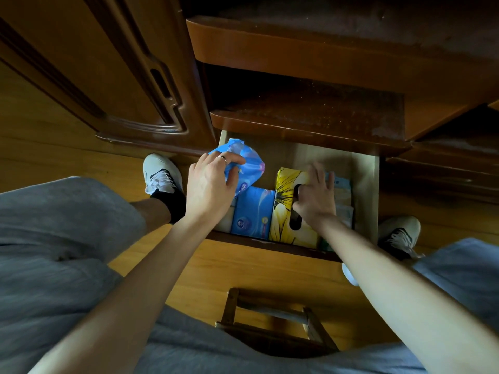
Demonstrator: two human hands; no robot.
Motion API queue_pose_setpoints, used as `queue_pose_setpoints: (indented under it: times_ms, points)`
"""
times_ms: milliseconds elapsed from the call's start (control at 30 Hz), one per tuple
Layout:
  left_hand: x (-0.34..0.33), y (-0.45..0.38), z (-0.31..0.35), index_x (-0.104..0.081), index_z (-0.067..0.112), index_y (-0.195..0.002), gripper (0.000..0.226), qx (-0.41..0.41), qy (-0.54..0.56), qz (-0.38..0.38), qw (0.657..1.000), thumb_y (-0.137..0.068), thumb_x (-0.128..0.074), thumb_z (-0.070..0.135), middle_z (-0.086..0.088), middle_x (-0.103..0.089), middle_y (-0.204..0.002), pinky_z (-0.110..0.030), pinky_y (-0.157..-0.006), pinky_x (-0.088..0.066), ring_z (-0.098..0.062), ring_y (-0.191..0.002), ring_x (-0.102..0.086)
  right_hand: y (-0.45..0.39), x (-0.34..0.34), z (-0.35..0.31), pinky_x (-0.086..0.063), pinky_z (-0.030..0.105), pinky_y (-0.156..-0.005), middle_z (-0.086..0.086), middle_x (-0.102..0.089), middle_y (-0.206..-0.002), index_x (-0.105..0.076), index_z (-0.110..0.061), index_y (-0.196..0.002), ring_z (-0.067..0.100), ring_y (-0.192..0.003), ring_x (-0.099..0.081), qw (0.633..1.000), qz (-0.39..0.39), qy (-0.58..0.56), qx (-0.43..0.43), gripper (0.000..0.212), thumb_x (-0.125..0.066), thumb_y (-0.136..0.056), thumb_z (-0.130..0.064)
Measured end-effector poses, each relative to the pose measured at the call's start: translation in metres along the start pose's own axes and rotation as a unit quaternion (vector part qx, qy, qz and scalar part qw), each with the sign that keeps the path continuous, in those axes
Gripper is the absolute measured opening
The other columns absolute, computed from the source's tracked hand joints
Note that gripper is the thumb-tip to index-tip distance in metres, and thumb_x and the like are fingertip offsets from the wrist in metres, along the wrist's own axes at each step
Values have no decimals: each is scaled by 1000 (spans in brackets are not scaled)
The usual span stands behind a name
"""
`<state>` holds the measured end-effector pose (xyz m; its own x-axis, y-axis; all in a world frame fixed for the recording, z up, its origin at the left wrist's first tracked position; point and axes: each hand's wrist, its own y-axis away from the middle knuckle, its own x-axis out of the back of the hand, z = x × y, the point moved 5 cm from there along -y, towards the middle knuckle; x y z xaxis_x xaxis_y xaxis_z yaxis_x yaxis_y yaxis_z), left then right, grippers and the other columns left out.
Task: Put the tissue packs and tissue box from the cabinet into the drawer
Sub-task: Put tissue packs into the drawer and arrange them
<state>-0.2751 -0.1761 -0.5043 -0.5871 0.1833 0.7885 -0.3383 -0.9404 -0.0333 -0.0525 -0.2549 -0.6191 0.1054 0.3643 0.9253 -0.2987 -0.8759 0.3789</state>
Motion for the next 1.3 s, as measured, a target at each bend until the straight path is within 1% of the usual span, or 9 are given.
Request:
queue_pose_setpoints:
  times_ms: [233,333,433,600,767,933,1067,1200,1300]
  points:
    - [1,6,8,-73,21,-107,18,-6,-2,-9,1000,-95,-62,13,1,-69,-108,-46,-88,-50,-21,-105,-60,15,6,1,-26,65,-117,10,-30,-159,-63,-15,-70,32,-155,-11,993,-43,-100,-43,24,-75,-87,-28]
    - [3,8,10,-73,20,-107,18,-8,-1,-6,1000,-95,-62,13,0,-69,-108,-48,-87,-50,-22,-104,-60,6,3,-3,-30,70,-113,14,-21,-164,-69,-14,-98,37,-154,-12,985,-94,-77,-119,19,-74,-90,-31]
    - [3,8,11,-73,20,-107,18,-14,0,-5,1000,-95,-62,12,0,-70,-108,-47,-86,-50,-23,-104,-60,-5,3,-12,-21,79,-112,16,-9,-170,-62,-16,-129,42,-156,-5,975,-137,-62,-166,34,-66,-95,-20]
    - [5,8,12,-73,21,-109,18,-18,3,-1,1000,-95,-62,14,-1,-69,-110,-41,-88,-48,-21,-105,-59,-9,7,-19,-16,82,-111,19,-1,-171,-55,-15,-137,43,-156,3,959,-169,-74,-213,41,-56,-97,-9]
    - [9,6,8,-72,21,-110,19,-13,14,3,1000,-96,-61,13,-1,-69,-111,-42,-88,-48,-22,-105,-58,-14,19,-5,-15,81,-112,18,-8,-170,-43,-10,-150,41,-156,0,944,-187,-125,-243,51,-49,-100,-11]
    - [9,4,5,-73,21,-110,20,-13,17,0,1000,-96,-61,14,-1,-69,-110,-45,-87,-50,-22,-105,-59,-15,22,-15,-16,77,-115,17,-20,-166,-58,-9,-133,41,-156,-4,965,-146,-106,-192,38,-50,-96,-3]
    - [8,3,2,-73,21,-109,19,-8,20,6,1000,-95,-62,14,0,-69,-111,-43,-88,-49,-23,-106,-59,-3,22,19,-34,53,-117,14,-23,-166,-64,-10,-132,37,-153,-17,979,-38,-99,-173,33,-54,-104,-22]
    - [3,5,4,-74,21,-107,18,-13,17,-2,1000,-95,-62,14,1,-70,-110,-42,-87,-49,-22,-107,-59,28,8,6,-46,42,-94,9,-60,-126,-77,-14,-107,31,-119,-50,991,51,118,31,28,-58,-97,-31]
    - [3,8,2,-73,22,-107,18,-9,17,-4,1000,-95,-62,14,2,-69,-110,-41,-87,-49,-21,-107,-59,33,-7,-10,-34,48,-108,9,-61,-124,-78,-13,-103,33,-125,-45,978,21,175,115,36,-53,-95,-37]
